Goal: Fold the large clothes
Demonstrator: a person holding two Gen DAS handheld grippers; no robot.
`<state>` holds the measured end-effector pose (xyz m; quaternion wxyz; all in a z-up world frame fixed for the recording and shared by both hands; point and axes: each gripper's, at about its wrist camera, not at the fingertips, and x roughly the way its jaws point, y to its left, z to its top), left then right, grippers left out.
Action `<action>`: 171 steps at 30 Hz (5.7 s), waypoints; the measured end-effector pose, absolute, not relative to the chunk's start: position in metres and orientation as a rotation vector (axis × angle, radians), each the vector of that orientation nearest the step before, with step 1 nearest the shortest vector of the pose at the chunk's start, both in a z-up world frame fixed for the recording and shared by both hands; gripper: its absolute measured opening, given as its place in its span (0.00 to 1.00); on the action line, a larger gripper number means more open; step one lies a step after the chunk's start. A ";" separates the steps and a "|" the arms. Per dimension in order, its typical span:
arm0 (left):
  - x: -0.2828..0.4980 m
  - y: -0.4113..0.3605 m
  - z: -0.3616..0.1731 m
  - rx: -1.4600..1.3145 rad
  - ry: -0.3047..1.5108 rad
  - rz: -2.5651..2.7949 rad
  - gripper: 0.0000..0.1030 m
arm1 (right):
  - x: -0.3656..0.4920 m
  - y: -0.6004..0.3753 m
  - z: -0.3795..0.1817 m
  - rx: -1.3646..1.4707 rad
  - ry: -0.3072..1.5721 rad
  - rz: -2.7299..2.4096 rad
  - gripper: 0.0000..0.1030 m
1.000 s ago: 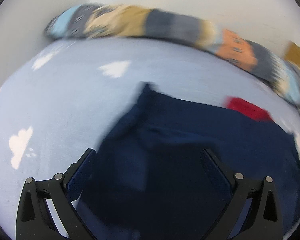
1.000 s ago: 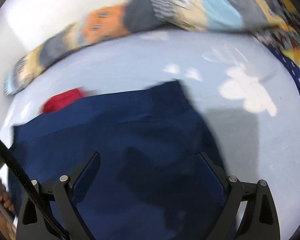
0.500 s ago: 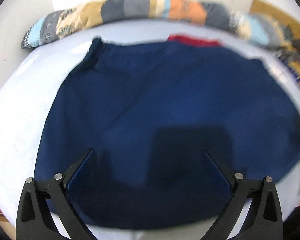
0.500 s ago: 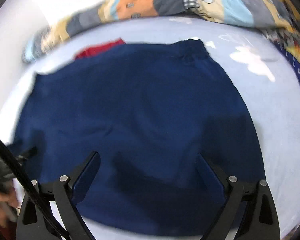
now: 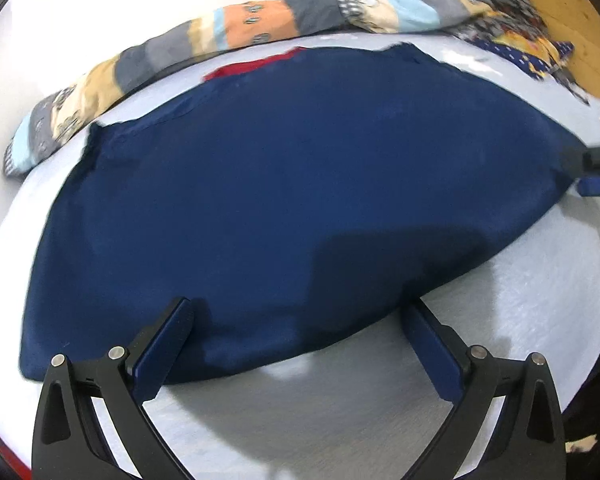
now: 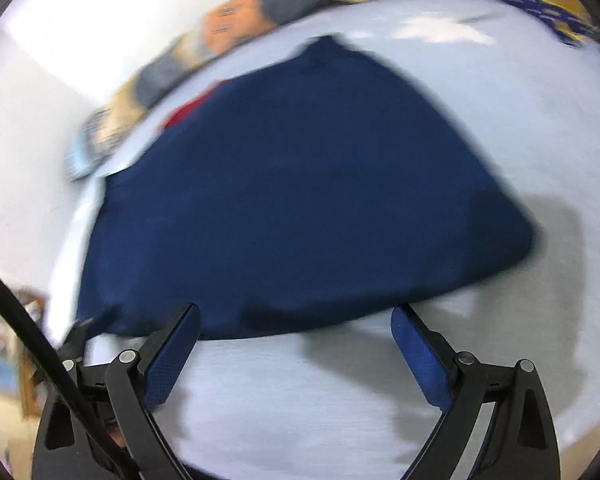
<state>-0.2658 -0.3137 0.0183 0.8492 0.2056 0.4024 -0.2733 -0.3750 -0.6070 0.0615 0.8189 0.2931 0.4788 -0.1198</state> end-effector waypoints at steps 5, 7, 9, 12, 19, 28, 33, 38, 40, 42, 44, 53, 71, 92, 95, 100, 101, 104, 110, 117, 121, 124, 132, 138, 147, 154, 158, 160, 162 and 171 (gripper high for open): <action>-0.256 -0.285 0.045 0.218 0.818 -0.628 1.00 | -0.381 -0.586 0.098 0.598 0.858 -0.144 0.95; -0.247 -0.287 0.043 0.173 0.824 -0.620 1.00 | -0.369 -0.559 0.100 0.617 0.807 -0.005 0.95; -0.242 -0.293 0.033 0.197 0.858 -0.578 1.00 | -0.347 -0.535 0.087 0.675 0.821 0.123 0.95; -0.236 -0.289 0.022 0.201 0.879 -0.536 1.00 | -0.325 -0.524 0.061 0.679 0.881 0.118 0.92; -0.226 -0.278 0.025 0.176 0.892 -0.467 1.00 | -0.341 -0.562 0.058 0.734 0.878 -0.021 0.88; -0.224 -0.271 0.033 0.079 0.896 -0.478 1.00 | -0.384 -0.646 0.070 0.795 0.850 -0.378 0.89; -0.222 -0.268 0.039 -0.006 0.900 -0.504 1.00 | -0.412 -0.661 0.075 0.983 0.723 -0.345 0.92; -0.233 -0.285 0.039 0.023 0.879 -0.569 1.00 | -0.420 -0.657 0.061 1.121 0.705 -0.317 0.92; -0.239 -0.298 0.031 0.070 0.880 -0.601 1.00 | -0.418 -0.658 0.055 1.144 0.714 -0.302 0.92; -0.243 -0.308 0.023 0.142 0.856 -0.586 1.00 | -0.415 -0.659 0.052 1.143 0.718 -0.290 0.92; -0.247 -0.312 0.020 0.161 0.814 -0.576 1.00 | -0.411 -0.656 0.050 1.146 0.706 -0.271 0.92; -0.255 -0.319 0.025 0.196 0.782 -0.584 1.00 | -0.411 -0.659 0.038 1.218 0.654 -0.249 0.94; -0.255 -0.317 0.018 0.151 0.783 -0.536 1.00 | -0.375 -0.670 0.025 1.218 0.603 -0.212 0.74; -0.244 -0.317 0.013 0.191 0.784 -0.468 1.00 | -0.336 -0.664 0.047 1.089 0.584 -0.111 0.20; -0.247 -0.311 0.021 0.155 0.760 -0.466 1.00 | -0.336 -0.654 0.069 1.065 0.548 -0.088 0.20; -0.236 -0.293 0.044 0.154 0.739 -0.402 1.00 | -0.328 -0.637 0.097 1.071 0.526 -0.072 0.19; -0.232 -0.284 0.055 0.147 0.726 -0.384 1.00 | -0.325 -0.632 0.104 1.061 0.530 -0.075 0.19; -0.218 -0.263 0.081 0.172 0.685 -0.346 1.00 | -0.317 -0.616 0.120 1.016 0.547 -0.085 0.19; -0.181 -0.211 0.114 0.088 0.679 -0.313 1.00 | -0.286 -0.573 0.151 0.965 0.589 -0.074 0.19; -0.158 -0.106 0.159 -0.037 0.578 -0.084 1.00 | -0.224 -0.482 0.169 0.837 0.675 -0.007 0.20; -0.155 -0.052 0.160 -0.128 0.588 0.021 1.00 | -0.185 -0.402 0.153 0.710 0.731 0.057 0.20; -0.154 -0.035 0.157 -0.144 0.611 0.061 1.00 | -0.161 -0.338 0.123 0.611 0.793 0.113 0.20; -0.151 -0.034 0.151 -0.141 0.649 0.062 1.00 | -0.149 -0.257 0.052 0.380 0.892 0.134 0.20; -0.151 -0.038 0.154 -0.152 0.645 0.066 1.00 | -0.161 -0.245 0.085 0.287 0.823 0.172 0.19; -0.153 -0.032 0.154 -0.177 0.666 0.016 1.00 | -0.219 -0.204 0.054 -0.072 0.896 0.262 0.82; -0.158 -0.053 0.148 -0.199 0.734 -0.206 1.00 | -0.313 -0.269 0.104 -0.001 0.733 0.390 0.82; -0.158 -0.076 0.130 -0.159 0.823 -0.308 1.00 | -0.340 -0.327 0.109 -0.077 0.638 0.128 0.85; -0.159 -0.091 0.119 -0.099 0.858 -0.336 1.00 | -0.346 -0.351 0.094 -0.090 0.684 0.053 0.85; -0.161 -0.101 0.110 -0.049 0.880 -0.342 1.00 | -0.355 -0.361 0.083 -0.081 0.710 0.031 0.85; -0.165 -0.115 0.078 0.007 0.920 -0.363 1.00 | -0.312 -0.343 0.066 -0.208 0.719 0.060 0.85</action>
